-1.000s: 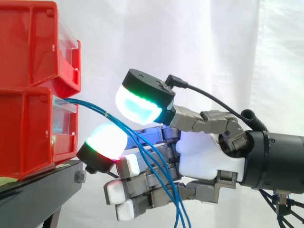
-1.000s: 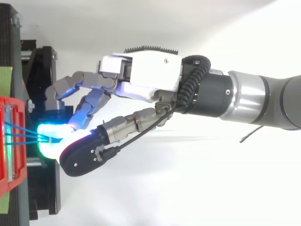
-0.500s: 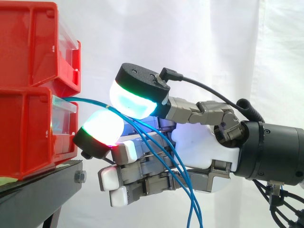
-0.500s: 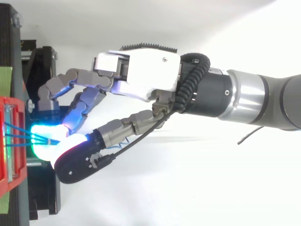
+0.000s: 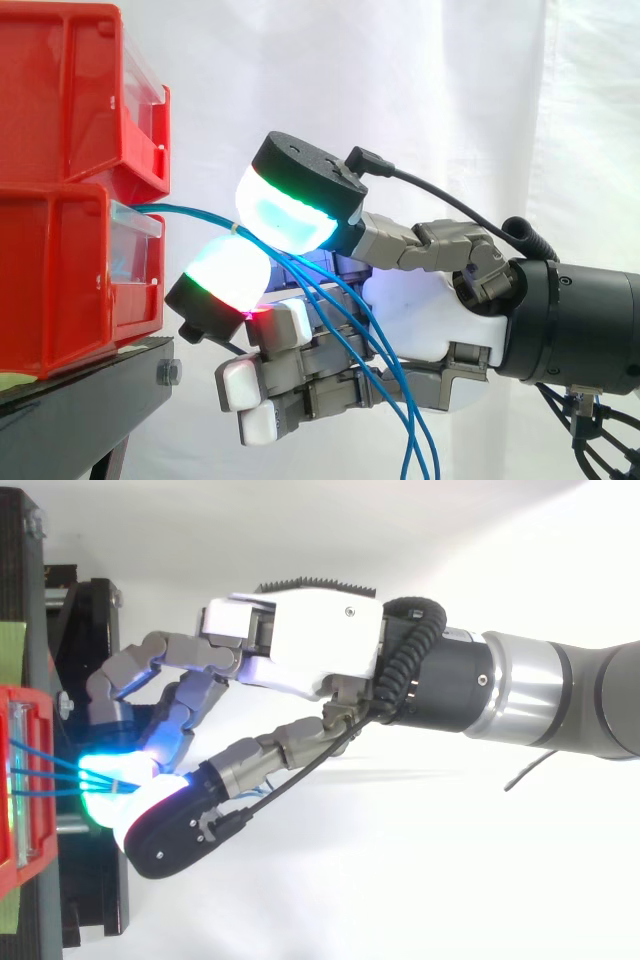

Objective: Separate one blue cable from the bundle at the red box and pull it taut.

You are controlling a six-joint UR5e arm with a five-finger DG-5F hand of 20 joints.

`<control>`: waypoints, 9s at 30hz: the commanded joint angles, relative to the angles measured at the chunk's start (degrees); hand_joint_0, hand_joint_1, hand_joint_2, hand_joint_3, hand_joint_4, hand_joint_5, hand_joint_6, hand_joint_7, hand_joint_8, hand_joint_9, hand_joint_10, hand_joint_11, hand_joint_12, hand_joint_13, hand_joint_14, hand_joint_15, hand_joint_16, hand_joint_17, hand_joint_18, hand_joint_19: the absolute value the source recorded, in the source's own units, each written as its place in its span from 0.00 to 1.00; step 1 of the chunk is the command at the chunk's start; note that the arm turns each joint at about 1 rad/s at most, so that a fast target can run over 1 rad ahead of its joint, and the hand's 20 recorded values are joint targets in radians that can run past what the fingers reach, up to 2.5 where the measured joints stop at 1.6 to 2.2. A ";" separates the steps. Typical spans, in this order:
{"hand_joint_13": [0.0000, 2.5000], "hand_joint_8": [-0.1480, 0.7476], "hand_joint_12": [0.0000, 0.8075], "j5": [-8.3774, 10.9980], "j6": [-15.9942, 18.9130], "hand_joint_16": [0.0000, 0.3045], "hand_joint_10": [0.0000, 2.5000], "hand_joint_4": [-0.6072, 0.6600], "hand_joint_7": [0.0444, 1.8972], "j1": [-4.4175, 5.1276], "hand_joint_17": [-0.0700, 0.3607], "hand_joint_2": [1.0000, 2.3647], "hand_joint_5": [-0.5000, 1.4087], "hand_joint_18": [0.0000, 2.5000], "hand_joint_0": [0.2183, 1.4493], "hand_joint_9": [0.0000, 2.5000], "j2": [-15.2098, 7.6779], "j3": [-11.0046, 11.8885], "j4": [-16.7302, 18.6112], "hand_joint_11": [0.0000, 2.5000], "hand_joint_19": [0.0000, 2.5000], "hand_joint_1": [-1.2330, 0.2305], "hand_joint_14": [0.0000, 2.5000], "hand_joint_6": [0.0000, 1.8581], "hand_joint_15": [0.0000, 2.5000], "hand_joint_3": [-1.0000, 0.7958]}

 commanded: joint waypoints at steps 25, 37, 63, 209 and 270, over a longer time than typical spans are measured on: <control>0.39 0.53 0.49 -0.63 1.17 0.16 0.01 0.61 0.58 -0.16 0.42 0.00 0.17 0.29 0.34 0.45 0.00 -0.03 -0.80 0.44 0.30 0.32 0.01 0.47 0.27 0.28; 0.40 0.52 0.49 -0.54 1.17 0.16 0.01 0.62 0.55 -0.16 0.42 0.00 0.17 0.30 0.29 0.47 0.00 -0.03 -0.80 0.44 0.30 0.39 0.01 0.47 0.27 0.28; 0.38 0.50 0.48 -0.19 1.43 0.17 0.01 0.56 0.58 0.02 0.43 0.01 0.16 0.29 0.41 0.42 0.00 -0.03 -0.72 0.44 0.30 0.25 0.01 0.47 0.28 0.35; 0.39 0.49 0.46 -0.01 0.55 0.18 0.01 0.55 0.62 0.37 0.45 0.00 0.17 0.32 0.45 0.45 0.00 -0.03 -2.12 0.47 0.32 0.22 0.01 0.49 0.29 0.28; 0.41 0.50 0.47 0.08 -1.56 0.18 0.01 0.55 0.62 0.54 0.44 0.00 0.17 0.33 0.39 0.47 3.25 0.15 -11.35 0.47 0.35 0.30 0.01 0.49 0.30 0.28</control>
